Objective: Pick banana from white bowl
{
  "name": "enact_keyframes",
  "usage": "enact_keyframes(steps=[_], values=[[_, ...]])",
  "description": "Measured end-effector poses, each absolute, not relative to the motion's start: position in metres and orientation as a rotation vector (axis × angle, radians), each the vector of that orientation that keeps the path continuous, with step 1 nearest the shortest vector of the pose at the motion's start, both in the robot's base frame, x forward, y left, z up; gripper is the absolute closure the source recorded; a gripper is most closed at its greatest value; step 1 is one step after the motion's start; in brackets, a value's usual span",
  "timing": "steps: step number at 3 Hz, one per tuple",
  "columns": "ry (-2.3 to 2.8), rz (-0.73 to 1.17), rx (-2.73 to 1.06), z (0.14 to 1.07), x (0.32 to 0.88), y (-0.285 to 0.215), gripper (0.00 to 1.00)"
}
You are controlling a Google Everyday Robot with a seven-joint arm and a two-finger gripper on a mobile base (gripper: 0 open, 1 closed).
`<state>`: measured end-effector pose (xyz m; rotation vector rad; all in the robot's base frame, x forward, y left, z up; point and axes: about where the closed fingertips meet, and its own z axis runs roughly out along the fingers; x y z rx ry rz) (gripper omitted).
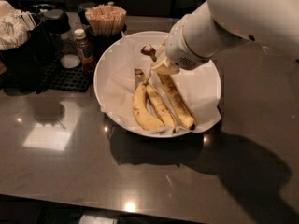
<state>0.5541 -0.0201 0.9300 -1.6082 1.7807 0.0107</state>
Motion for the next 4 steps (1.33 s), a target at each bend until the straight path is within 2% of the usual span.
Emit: enact_keyframes(steps=[4], values=[[1.409, -0.05, -1.41, 1.041, 0.495, -0.032, 1.0]])
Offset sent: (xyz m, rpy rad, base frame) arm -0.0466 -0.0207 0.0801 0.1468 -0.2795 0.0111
